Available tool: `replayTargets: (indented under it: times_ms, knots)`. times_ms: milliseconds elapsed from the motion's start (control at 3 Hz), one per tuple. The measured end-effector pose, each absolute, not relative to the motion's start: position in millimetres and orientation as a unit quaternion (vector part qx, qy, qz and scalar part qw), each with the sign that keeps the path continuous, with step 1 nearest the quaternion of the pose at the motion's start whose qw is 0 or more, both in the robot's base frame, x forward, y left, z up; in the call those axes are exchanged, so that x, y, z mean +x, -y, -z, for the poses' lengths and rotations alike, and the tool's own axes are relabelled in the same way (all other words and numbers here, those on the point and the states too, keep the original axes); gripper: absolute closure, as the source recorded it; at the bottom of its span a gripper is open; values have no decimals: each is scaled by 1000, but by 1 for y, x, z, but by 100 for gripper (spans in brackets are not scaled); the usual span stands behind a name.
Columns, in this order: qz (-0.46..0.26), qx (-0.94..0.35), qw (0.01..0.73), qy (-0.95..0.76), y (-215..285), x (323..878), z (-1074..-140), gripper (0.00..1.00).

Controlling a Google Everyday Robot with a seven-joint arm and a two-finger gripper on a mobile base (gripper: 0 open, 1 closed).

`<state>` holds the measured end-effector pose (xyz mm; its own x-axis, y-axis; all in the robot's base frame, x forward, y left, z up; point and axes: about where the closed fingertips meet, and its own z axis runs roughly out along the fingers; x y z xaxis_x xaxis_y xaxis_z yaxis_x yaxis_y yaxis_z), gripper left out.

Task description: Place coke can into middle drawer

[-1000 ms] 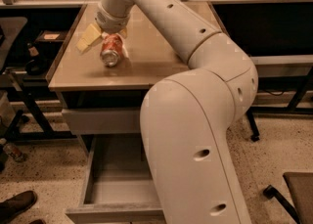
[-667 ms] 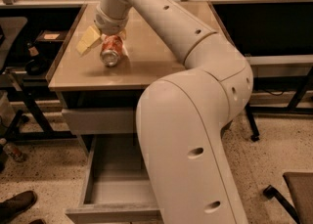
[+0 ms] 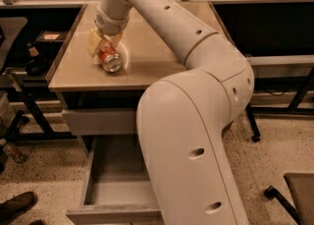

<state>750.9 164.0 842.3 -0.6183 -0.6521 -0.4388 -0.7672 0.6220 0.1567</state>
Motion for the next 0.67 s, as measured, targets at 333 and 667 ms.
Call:
replayTargets:
  times_ms: [333,667]
  knots:
    - [-167,-401,172,-884,-164,751,-842,64]
    - [-167,-401,172,-884,-164,751,-842,88]
